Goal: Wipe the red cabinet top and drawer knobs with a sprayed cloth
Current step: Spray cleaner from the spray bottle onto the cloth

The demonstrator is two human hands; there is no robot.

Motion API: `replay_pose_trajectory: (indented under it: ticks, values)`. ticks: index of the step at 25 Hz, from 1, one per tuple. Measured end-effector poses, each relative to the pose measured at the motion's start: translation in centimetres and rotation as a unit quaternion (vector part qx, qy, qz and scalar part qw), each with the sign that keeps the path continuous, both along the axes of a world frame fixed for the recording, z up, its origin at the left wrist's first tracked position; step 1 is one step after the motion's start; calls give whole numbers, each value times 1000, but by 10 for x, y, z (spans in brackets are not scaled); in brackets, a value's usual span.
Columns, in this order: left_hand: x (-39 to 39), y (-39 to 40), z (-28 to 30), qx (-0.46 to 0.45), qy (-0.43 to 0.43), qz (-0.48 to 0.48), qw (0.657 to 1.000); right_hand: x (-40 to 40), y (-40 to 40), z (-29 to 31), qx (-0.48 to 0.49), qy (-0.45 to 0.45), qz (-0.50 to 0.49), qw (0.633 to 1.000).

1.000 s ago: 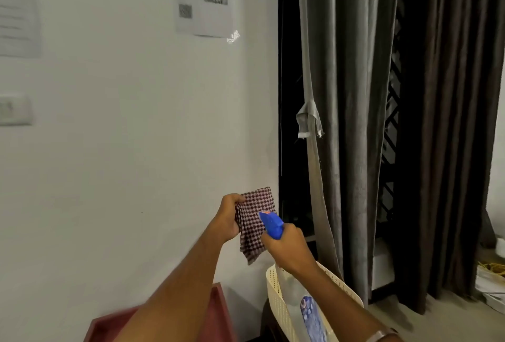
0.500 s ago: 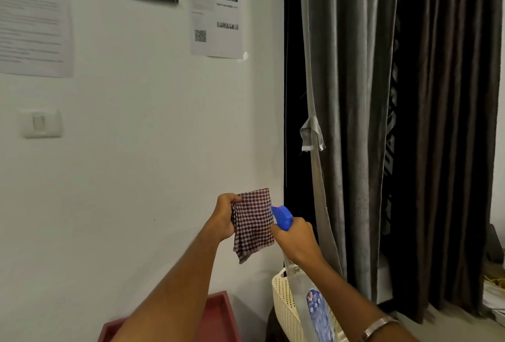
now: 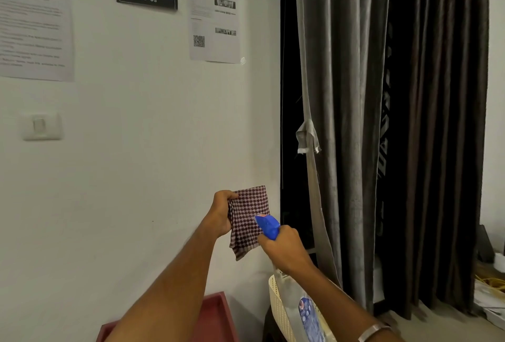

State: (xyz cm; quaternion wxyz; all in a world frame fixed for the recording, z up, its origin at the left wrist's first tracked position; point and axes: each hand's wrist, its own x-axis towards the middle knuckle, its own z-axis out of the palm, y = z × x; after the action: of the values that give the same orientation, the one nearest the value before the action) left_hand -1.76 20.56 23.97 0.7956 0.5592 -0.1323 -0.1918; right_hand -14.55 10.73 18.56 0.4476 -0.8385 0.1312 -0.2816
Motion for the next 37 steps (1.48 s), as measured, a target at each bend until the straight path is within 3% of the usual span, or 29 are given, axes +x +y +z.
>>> replay_pose_trajectory:
  ticks: [10, 21, 37]
  values:
    - [-3, 7, 8, 6, -6, -5, 1000, -10, -28, -1, 20, -10, -55, 998]
    - [-13, 2, 11, -5, -2, -3, 1000, -7, 7, -8, -24, 24, 25, 999]
    - [-10, 9, 12, 6, -10, 2, 1000, -16, -21, -15, 14, 21, -33, 999]
